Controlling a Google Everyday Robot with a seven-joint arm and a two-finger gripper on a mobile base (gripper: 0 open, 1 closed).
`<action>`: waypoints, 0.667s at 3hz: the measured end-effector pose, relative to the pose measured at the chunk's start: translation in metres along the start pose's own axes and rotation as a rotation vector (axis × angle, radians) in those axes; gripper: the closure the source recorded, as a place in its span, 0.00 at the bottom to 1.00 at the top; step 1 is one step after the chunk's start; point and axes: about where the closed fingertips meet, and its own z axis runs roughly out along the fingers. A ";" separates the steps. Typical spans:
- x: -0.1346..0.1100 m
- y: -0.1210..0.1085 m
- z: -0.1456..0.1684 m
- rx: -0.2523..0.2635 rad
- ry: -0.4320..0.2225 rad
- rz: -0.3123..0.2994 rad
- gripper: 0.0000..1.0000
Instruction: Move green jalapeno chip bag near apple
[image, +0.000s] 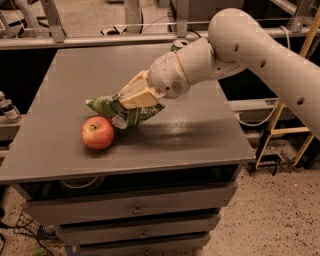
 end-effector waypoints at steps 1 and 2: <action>-0.001 0.001 0.002 -0.004 0.000 -0.002 0.36; -0.002 0.001 0.004 -0.008 0.000 -0.003 0.13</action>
Offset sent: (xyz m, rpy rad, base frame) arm -0.0008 0.0017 0.0000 -0.0002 0.0002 0.0036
